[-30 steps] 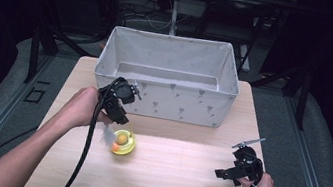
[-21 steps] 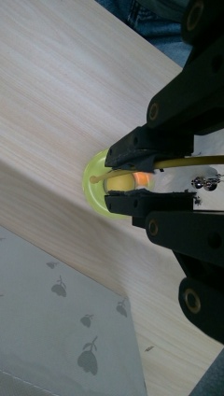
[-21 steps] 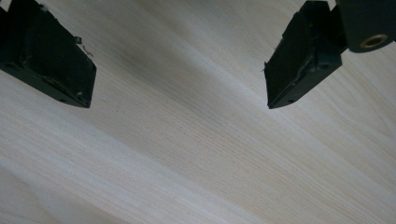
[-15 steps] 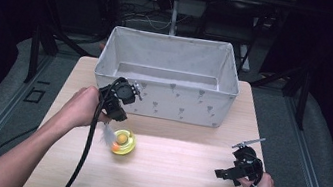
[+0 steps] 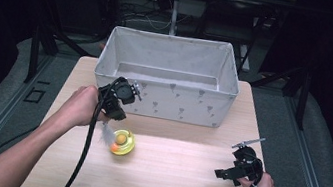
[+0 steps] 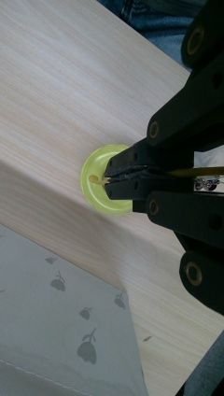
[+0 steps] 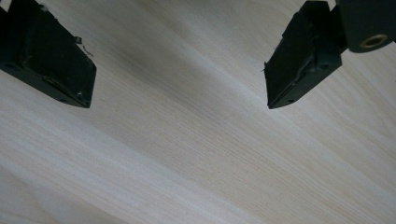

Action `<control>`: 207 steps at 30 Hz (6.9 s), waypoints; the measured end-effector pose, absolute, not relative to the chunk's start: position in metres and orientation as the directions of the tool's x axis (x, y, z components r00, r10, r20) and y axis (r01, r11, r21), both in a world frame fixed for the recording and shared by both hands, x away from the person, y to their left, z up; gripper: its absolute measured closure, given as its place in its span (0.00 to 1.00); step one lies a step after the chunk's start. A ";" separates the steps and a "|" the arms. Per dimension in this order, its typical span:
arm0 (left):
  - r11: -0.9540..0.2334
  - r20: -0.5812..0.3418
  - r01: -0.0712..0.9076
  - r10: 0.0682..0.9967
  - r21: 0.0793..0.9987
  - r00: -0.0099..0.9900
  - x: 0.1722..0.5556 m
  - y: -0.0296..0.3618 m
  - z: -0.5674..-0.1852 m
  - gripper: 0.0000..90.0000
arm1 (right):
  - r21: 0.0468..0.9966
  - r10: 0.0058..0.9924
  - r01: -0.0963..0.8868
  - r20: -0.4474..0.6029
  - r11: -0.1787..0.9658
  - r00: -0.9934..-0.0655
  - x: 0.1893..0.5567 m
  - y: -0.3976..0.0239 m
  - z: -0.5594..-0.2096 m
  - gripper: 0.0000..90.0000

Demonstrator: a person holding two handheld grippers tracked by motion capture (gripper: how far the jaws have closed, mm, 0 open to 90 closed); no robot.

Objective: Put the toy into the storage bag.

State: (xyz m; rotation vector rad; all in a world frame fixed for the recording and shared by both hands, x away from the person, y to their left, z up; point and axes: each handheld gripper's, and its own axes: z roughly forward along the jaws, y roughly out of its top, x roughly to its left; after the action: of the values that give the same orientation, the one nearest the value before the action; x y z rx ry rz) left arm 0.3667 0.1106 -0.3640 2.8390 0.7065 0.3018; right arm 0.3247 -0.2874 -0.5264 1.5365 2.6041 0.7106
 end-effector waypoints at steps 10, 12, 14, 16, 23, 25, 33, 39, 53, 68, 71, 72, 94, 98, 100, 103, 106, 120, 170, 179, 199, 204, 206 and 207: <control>-0.871 0.146 0.429 0.469 0.239 0.871 0.366 0.113 -0.359 0.98 | 0.399 0.836 0.820 0.197 0.410 -0.513 0.325 -0.288 -0.526 0.09; -0.871 0.140 0.429 0.468 0.239 0.873 0.366 0.113 -0.356 0.98 | 0.400 0.837 0.821 0.197 0.407 -0.511 0.325 -0.288 -0.526 0.09; -0.874 0.144 0.425 0.464 0.233 0.874 0.366 0.112 -0.354 0.98 | 0.402 0.838 0.822 0.197 0.405 -0.509 0.325 -0.287 -0.526 0.09; -0.875 0.147 0.422 0.462 0.238 0.875 0.365 0.112 -0.351 0.98 | 0.401 0.838 0.822 0.196 0.405 -0.509 0.325 -0.287 -0.526 0.09; -0.877 0.158 0.419 0.459 0.235 0.874 0.364 0.113 -0.342 0.98 | 0.401 0.837 0.821 0.197 0.406 -0.510 0.325 -0.287 -0.526 0.09; -0.877 0.163 0.416 0.459 0.241 0.873 0.364 0.114 -0.340 0.98 | 0.401 0.837 0.821 0.197 0.406 -0.510 0.325 -0.287 -0.526 0.09; -0.877 0.175 0.416 0.461 0.242 0.870 0.365 0.118 -0.327 0.98 | 0.397 0.837 0.823 0.198 0.407 -0.509 0.325 -0.288 -0.526 0.09; -0.876 0.188 0.415 0.463 0.247 0.866 0.364 0.121 -0.319 0.98 | 0.397 0.837 0.822 0.198 0.408 -0.511 0.325 -0.288 -0.526 0.09; -0.877 0.215 0.414 0.465 0.243 0.859 0.364 0.127 -0.297 0.98 | 0.400 0.836 0.820 0.196 0.409 -0.512 0.325 -0.288 -0.526 0.09; -0.873 0.225 0.429 0.477 0.233 0.849 0.369 0.134 -0.277 0.98 | 0.398 0.835 0.820 0.197 0.410 -0.513 0.324 -0.288 -0.526 0.09; -0.869 0.224 0.434 0.483 0.235 0.846 0.371 0.137 -0.274 0.98 | 0.398 0.835 0.820 0.195 0.412 -0.514 0.325 -0.288 -0.526 0.09; -0.869 0.222 0.438 0.486 0.232 0.845 0.372 0.138 -0.273 0.98 | 0.398 0.835 0.819 0.195 0.412 -0.515 0.325 -0.288 -0.526 0.09; -0.856 0.248 0.447 0.506 0.260 0.826 0.379 0.146 -0.232 0.98 | 0.397 0.835 0.820 0.195 0.413 -0.515 0.325 -0.288 -0.526 0.09; -0.852 0.260 0.447 0.513 0.273 0.818 0.379 0.146 -0.224 0.98 | 0.397 0.835 0.820 0.194 0.413 -0.514 0.325 -0.288 -0.526 0.09; -0.852 0.262 0.444 0.512 0.277 0.818 0.380 0.147 -0.220 0.98 | 0.397 0.835 0.820 0.194 0.412 -0.514 0.325 -0.288 -0.526 0.09; -0.850 0.266 0.446 0.515 0.280 0.815 0.381 0.148 -0.213 0.98 | 0.395 0.835 0.820 0.193 0.414 -0.515 0.325 -0.288 -0.526 0.09; -0.847 0.269 0.451 0.521 0.281 0.810 0.383 0.150 -0.206 0.98 | 0.396 0.835 0.820 0.194 0.414 -0.515 0.325 -0.288 -0.526 0.09; -0.820 0.266 0.485 0.561 0.303 0.784 0.399 0.154 -0.180 0.98 | 0.397 0.833 0.812 0.174 0.428 -0.525 0.325 -0.287 -0.525 0.09; -0.745 0.293 0.589 0.666 0.314 0.686 0.467 0.150 -0.140 0.98 | 0.395 0.835 0.820 0.194 0.415 -0.516 0.324 -0.287 -0.526 0.10; -0.731 0.309 0.616 0.683 0.294 0.662 0.484 0.140 -0.145 0.98 | 0.390 0.832 0.818 0.188 0.424 -0.521 0.324 -0.288 -0.526 0.10; -0.700 0.274 0.652 0.714 0.292 0.644 0.520 0.137 -0.172 0.98 | 0.401 0.830 0.812 0.188 0.423 -0.525 0.324 -0.287 -0.527 0.10; -0.694 0.266 0.653 0.720 0.304 0.641 0.525 0.138 -0.180 0.98 | 0.395 0.829 0.814 0.190 0.426 -0.526 0.324 -0.287 -0.527 0.10; -0.694 0.261 0.653 0.720 0.304 0.643 0.527 0.137 -0.183 0.98 | 0.394 0.829 0.814 0.190 0.426 -0.526 0.324 -0.287 -0.527 0.10; -0.697 0.265 0.651 0.717 0.302 0.645 0.527 0.137 -0.185 0.98 | 0.396 0.831 0.815 0.189 0.423 -0.524 0.324 -0.287 -0.527 0.10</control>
State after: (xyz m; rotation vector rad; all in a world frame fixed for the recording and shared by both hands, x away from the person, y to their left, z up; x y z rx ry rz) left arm 0.5274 0.1365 -0.1850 2.6830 1.1266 0.5489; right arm 0.3238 -0.2869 -0.5266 1.5151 2.6201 0.6980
